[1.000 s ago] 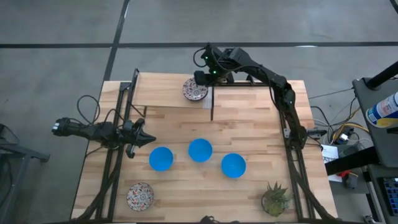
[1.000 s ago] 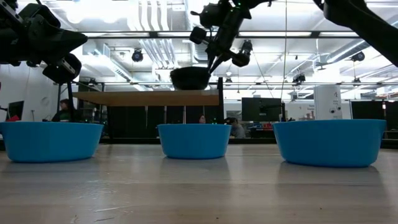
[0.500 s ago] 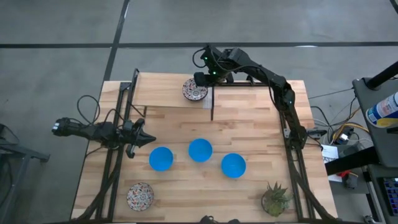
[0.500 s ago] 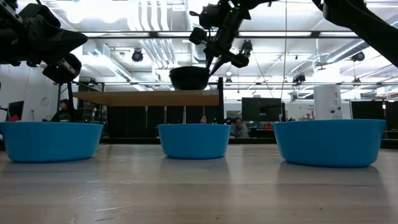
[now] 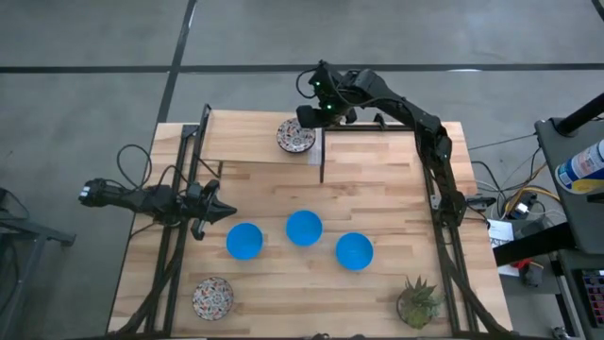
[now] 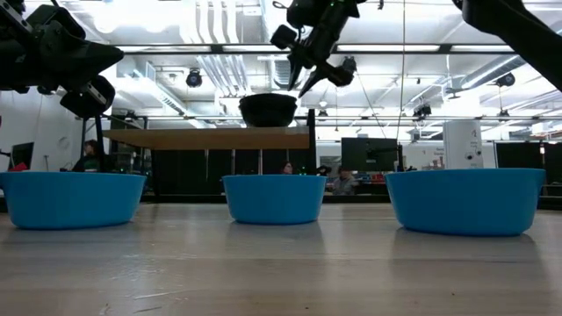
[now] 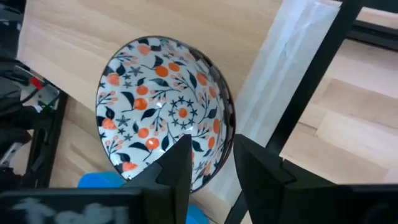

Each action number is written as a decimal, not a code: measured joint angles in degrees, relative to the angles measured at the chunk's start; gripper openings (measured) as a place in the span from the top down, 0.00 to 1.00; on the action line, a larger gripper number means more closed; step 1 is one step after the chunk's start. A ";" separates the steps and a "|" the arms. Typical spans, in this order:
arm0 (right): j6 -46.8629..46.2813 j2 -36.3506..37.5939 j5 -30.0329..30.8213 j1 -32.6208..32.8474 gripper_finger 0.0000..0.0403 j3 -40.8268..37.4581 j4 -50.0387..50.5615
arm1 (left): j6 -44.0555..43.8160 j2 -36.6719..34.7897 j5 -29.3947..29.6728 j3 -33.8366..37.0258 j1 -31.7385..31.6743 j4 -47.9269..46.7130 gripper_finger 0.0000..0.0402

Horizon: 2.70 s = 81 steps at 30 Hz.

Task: Pick & Place Mini bowls
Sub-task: Put the right blue bowl on the shelf

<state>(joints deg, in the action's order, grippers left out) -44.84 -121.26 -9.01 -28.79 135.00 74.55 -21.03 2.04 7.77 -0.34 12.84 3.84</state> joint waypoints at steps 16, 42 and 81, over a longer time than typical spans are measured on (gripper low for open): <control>4.81 2.80 -0.40 6.70 0.71 0.00 0.21 | 0.01 0.00 0.00 0.00 -0.01 -0.01 1.00; -7.40 4.66 1.69 42.87 0.77 -4.16 10.94 | 1.94 -0.02 0.22 0.00 -0.02 -0.02 1.00; -47.71 33.78 4.69 54.72 0.81 -71.15 -23.63 | -51.83 2.37 2.90 -3.88 -0.01 7.36 1.00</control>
<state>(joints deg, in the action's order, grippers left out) -92.55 -87.48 -4.32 25.94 63.85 50.92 -72.86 4.42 10.67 -4.21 12.83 11.19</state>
